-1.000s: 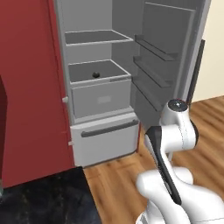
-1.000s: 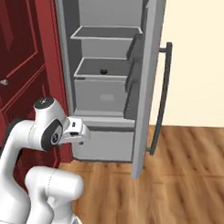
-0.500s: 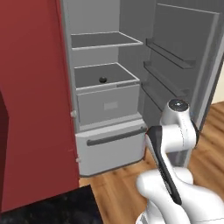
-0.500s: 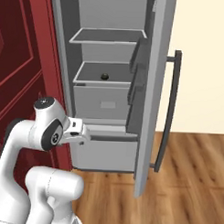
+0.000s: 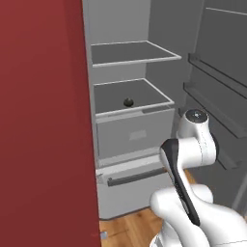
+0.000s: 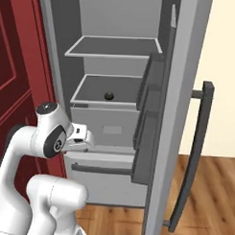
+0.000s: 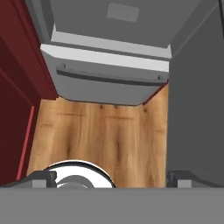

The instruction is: Place the cold items (pear and squash) from the fridge in one tupperware on the dining counter. Place the warm items (kebab skewer and hot dog) in the stove area in another tupperware.

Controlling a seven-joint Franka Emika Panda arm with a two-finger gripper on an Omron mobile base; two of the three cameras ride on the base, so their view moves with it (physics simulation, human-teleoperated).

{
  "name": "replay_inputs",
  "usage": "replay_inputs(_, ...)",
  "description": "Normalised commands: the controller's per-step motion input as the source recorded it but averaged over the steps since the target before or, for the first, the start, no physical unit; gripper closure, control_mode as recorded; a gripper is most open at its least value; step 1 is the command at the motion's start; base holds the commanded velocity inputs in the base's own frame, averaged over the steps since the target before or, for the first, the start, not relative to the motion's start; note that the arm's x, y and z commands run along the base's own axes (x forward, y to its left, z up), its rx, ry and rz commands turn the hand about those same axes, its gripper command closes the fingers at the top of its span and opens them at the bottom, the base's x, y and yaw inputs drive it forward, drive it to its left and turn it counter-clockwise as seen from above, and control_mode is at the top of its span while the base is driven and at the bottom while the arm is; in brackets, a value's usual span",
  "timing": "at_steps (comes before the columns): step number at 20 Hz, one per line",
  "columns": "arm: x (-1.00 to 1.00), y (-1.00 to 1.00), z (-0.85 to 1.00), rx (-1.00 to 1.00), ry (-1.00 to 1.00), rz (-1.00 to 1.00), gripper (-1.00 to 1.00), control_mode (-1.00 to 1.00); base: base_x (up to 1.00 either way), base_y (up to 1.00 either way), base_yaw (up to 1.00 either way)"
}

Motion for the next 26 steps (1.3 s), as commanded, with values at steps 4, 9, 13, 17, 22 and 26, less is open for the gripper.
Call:
replay_inputs(4, 0.0, 0.0, 0.0, 0.0, 0.0, 0.0, -1.0, 1.0, 0.84, 0.0, 0.06)
replay_inputs(9, 0.0, 0.0, 0.0, 0.0, 0.0, 0.0, -1.0, 1.0, 0.79, 0.0, 0.09)
replay_inputs(13, 0.0, 0.0, 0.0, 0.0, 0.0, 0.0, -1.0, 1.0, 0.52, 0.0, 0.16)
replay_inputs(17, 0.0, 0.0, 0.0, 0.0, 0.0, 0.0, -1.0, 1.0, 0.17, 0.0, 0.19)
replay_inputs(22, 0.11, 0.06, 0.0, -0.01, -0.06, -0.16, -1.0, -1.0, 0.0, 0.0, 0.0)
replay_inputs(26, 0.13, 0.0, 0.08, 0.11, -0.1, -0.54, -1.0, -1.0, 0.0, 0.0, 0.0)
